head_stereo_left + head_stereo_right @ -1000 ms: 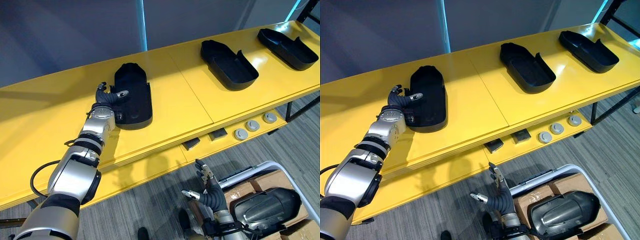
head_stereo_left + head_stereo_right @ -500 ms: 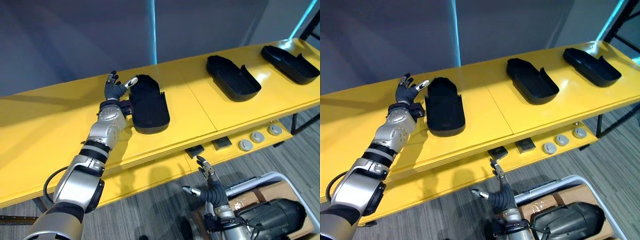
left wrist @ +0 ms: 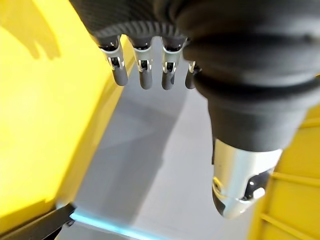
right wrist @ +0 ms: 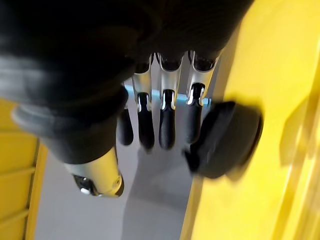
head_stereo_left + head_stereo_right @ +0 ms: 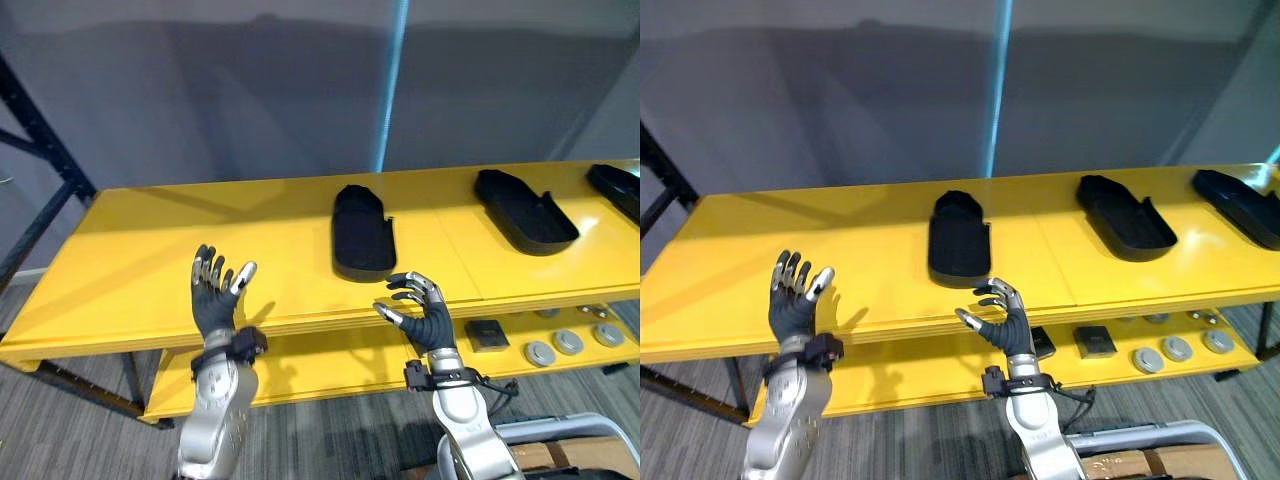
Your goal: Walk over and take plastic housings, then place them on the shelf
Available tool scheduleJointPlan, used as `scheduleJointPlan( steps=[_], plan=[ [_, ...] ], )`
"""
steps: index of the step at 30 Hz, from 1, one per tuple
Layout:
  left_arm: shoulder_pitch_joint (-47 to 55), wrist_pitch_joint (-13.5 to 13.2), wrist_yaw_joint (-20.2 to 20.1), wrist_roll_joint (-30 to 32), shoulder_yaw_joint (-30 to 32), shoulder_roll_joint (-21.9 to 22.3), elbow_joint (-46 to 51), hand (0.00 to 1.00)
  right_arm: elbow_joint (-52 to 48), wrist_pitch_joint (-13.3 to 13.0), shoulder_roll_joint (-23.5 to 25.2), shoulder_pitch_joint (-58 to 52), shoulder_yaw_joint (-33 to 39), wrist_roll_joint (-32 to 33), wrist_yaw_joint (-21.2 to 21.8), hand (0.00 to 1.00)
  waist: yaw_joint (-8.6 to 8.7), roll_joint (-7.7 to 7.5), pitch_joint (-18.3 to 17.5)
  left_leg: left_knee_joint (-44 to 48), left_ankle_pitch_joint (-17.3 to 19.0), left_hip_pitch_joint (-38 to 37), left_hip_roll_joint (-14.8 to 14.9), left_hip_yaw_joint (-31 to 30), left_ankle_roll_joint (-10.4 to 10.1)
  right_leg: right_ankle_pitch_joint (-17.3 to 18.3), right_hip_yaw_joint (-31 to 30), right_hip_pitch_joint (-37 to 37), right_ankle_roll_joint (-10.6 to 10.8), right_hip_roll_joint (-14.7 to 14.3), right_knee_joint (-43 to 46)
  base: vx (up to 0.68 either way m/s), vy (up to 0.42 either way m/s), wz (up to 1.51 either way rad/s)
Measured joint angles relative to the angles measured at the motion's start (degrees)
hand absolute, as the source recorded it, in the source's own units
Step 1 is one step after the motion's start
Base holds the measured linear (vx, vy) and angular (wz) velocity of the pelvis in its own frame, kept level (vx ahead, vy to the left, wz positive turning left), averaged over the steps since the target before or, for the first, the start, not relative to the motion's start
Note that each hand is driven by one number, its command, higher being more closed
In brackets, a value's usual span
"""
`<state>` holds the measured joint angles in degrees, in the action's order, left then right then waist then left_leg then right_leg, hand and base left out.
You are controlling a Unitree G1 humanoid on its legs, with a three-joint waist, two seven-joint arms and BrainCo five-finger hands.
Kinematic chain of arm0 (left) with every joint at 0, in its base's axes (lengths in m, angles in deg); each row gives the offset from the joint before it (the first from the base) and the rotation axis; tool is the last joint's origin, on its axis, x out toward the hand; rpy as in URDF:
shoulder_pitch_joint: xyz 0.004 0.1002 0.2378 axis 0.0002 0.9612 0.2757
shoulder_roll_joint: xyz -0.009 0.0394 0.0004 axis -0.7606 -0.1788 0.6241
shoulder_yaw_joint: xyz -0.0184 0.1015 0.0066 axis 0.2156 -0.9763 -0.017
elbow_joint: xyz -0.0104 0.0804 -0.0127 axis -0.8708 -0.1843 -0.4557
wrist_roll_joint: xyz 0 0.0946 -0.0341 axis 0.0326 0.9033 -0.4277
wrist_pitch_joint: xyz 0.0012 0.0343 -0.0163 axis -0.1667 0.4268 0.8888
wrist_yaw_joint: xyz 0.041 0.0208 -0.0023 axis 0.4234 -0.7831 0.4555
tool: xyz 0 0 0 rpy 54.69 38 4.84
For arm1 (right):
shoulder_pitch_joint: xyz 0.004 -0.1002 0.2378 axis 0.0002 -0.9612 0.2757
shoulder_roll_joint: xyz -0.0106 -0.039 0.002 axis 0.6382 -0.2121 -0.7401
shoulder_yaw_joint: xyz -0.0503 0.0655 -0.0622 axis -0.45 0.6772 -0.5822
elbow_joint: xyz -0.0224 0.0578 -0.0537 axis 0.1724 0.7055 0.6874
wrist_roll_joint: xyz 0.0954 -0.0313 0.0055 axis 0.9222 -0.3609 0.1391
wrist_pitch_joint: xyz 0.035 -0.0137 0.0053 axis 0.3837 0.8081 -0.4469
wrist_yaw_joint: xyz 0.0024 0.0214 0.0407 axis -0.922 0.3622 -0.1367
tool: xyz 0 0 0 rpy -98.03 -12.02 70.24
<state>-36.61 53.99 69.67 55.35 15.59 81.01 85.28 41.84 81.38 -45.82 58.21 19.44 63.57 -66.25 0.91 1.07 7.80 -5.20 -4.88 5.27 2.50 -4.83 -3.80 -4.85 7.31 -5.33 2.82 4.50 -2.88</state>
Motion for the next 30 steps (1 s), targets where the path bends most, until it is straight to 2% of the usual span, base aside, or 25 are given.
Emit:
scheduleJointPlan(
  steps=[3,9,12,16,23,30],
  plan=[
    [3.33,-2.73,-0.81,5.86,-0.06,0.85,0.43,0.00,4.35,-1.21,0.70,3.30,0.01,1.53,-0.02,1.00,-0.53,0.31,-0.17,0.01,-1.22,1.80,-0.40,-1.69,0.06,-0.31,1.62,-1.09,-0.04,0.41,0.45,-0.01,0.008,0.31],
    [7.46,-5.87,-2.13,7.03,0.12,1.06,0.79,0.00,13.77,-1.99,1.41,12.79,0.05,2.40,-1.52,1.00,-2.53,0.63,-0.01,0.03,-2.31,4.30,-0.74,-3.67,0.01,-0.30,3.97,-2.76,-0.05,0.78,0.91,0.00,0.010,0.20],
    [7.88,-6.33,-2.11,6.01,0.38,1.20,0.78,0.00,16.21,-1.97,1.76,15.21,0.29,2.40,-3.60,1.00,-3.35,1.06,0.25,0.01,-2.76,5.11,-0.80,-4.42,-0.07,-0.10,4.42,-3.50,-0.03,0.83,1.46,-0.01,-0.006,0.14],
    [8.40,-6.61,-2.05,4.81,0.42,1.27,0.79,0.00,17.43,-1.94,1.81,16.02,0.87,2.28,-6.78,1.00,-3.42,1.37,0.52,-0.02,-3.02,5.80,-0.86,-4.70,-0.09,0.07,4.59,-4.35,-0.14,0.92,1.94,0.00,-0.003,0.01],
    [9.30,-7.25,-2.02,3.77,0.46,1.88,0.80,0.00,21.03,-1.41,1.84,17.24,7.72,2.26,-12.43,1.00,-3.30,1.64,2.04,-0.04,-3.41,6.62,-0.94,-5.32,-0.15,0.19,5.04,-5.16,-0.21,1.01,2.39,-0.03,-0.013,0.03],
    [9.41,-7.44,-2.21,2.66,0.46,2.44,0.86,0.00,24.21,-1.07,1.56,20.28,11.90,2.33,-13.26,1.00,-3.26,1.61,3.22,-0.03,-3.97,7.58,-1.09,-6.24,0.00,0.02,6.00,-5.64,0.01,1.12,2.35,0.00,-0.020,0.06]
  ],
)
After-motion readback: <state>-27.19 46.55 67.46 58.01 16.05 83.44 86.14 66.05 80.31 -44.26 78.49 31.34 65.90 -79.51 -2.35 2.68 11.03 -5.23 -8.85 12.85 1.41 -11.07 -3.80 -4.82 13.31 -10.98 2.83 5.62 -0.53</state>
